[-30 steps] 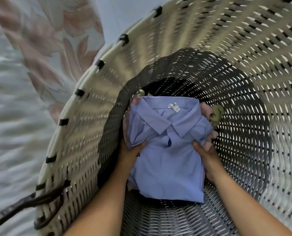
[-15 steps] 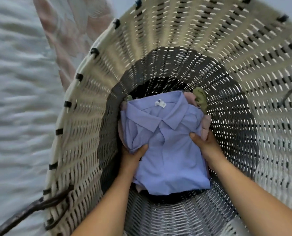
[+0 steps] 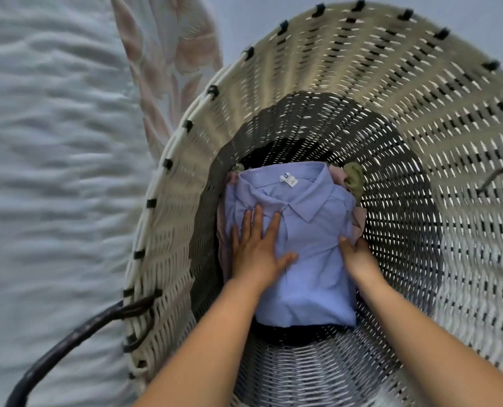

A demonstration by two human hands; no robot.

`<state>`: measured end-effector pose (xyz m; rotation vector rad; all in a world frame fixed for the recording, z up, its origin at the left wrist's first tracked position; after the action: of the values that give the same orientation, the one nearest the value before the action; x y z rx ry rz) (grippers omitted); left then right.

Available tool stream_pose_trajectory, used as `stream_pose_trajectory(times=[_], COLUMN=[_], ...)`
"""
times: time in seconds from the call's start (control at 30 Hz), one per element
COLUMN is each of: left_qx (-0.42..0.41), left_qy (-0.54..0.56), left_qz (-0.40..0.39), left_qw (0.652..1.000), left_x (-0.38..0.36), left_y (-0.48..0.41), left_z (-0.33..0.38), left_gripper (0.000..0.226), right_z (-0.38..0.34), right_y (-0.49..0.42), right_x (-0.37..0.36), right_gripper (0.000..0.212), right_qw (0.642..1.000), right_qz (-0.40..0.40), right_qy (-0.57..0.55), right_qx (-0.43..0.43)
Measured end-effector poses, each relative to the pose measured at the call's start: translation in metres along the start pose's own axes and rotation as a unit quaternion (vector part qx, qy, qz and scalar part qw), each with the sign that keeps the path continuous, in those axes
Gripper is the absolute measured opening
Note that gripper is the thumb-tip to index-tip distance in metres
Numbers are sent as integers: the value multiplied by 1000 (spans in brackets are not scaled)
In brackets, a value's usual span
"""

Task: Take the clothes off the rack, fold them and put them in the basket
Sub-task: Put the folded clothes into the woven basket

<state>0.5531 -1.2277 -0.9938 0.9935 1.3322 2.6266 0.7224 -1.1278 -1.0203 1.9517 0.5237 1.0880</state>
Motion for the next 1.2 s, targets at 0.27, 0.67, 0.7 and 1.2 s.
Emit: stream_pose_trajectory(times=[0.27,0.67,0.7,1.2], left_qx=[-55,-123,-110,115], left_qy=[165,377,395,554], left_qz=[54,188,206,323], left_qw=[983,899,888,759], left_x=[57,191,207,305], left_y=[57,232,244,344], left_z=[45,8,1,-196], left_gripper=[76,41,36,50], right_z=[-47,-100,-109,-225], right_y=[81,245,255,417], right_x=[16,4,3,-122], right_gripper=[48,35,32,98], right_qw=[997,982,979,934], right_qz=[5,16,9,-129], right_qy=[-11,-171,-182,-178], right_qx=[81,74,92,281])
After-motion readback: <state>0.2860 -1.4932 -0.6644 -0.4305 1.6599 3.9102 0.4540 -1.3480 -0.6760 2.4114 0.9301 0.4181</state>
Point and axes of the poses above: each hand's wrist, its own y-axis away from the middle knuckle, its own x-axis out of the back of the hand, z = x × y, the point moved 2 cm from there along -y, towards the middle knuckle, and after that the axes turned 9 degrees about y, right-handed, at the moved point
